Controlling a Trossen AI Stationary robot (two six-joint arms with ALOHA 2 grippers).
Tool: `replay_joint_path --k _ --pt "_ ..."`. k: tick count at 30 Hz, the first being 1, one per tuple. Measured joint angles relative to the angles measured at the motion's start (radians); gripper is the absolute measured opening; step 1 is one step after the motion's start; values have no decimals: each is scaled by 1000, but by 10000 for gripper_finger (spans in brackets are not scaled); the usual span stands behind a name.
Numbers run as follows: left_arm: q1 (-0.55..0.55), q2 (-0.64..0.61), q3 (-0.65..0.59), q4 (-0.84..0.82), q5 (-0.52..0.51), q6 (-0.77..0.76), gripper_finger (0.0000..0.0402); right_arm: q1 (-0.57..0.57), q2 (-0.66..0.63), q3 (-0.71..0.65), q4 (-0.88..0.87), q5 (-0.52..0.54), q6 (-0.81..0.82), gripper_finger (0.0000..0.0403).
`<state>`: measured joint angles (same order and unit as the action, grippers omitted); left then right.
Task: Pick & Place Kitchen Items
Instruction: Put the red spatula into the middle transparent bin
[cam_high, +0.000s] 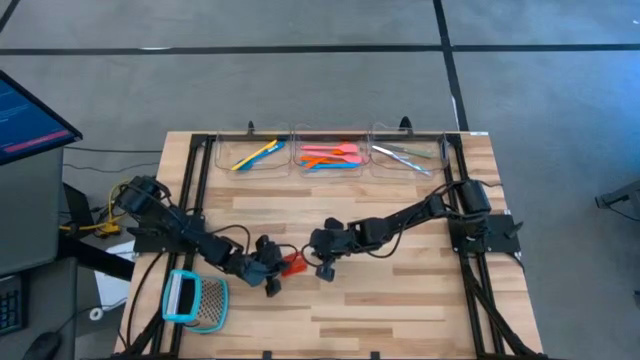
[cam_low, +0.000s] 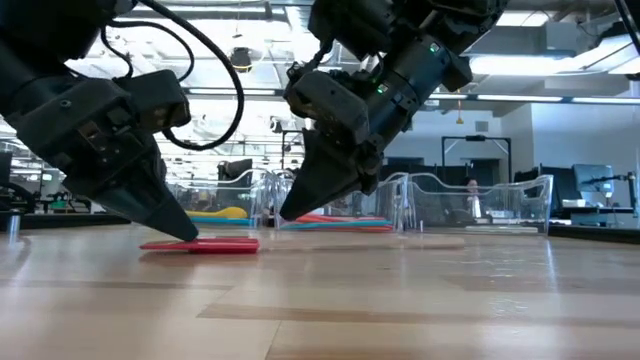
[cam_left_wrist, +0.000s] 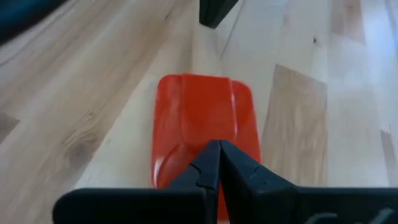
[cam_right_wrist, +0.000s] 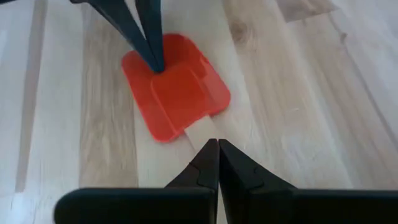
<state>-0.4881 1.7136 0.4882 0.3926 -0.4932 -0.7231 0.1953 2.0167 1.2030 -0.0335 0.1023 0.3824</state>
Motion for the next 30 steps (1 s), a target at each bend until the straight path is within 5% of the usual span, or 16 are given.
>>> replay_joint_path --k 14,18,25,30 --pt "113 118 60 148 100 135 2 7 -8 0 -78 -1 -7 0" --pt "125 116 56 218 117 198 2 6 -8 0 -54 -112 -19 0" --pt "105 -41 52 64 53 250 2 17 -2 0 122 -201 -27 0" --pt "93 -93 51 -156 67 148 2 26 6 0 184 -208 -21 0"
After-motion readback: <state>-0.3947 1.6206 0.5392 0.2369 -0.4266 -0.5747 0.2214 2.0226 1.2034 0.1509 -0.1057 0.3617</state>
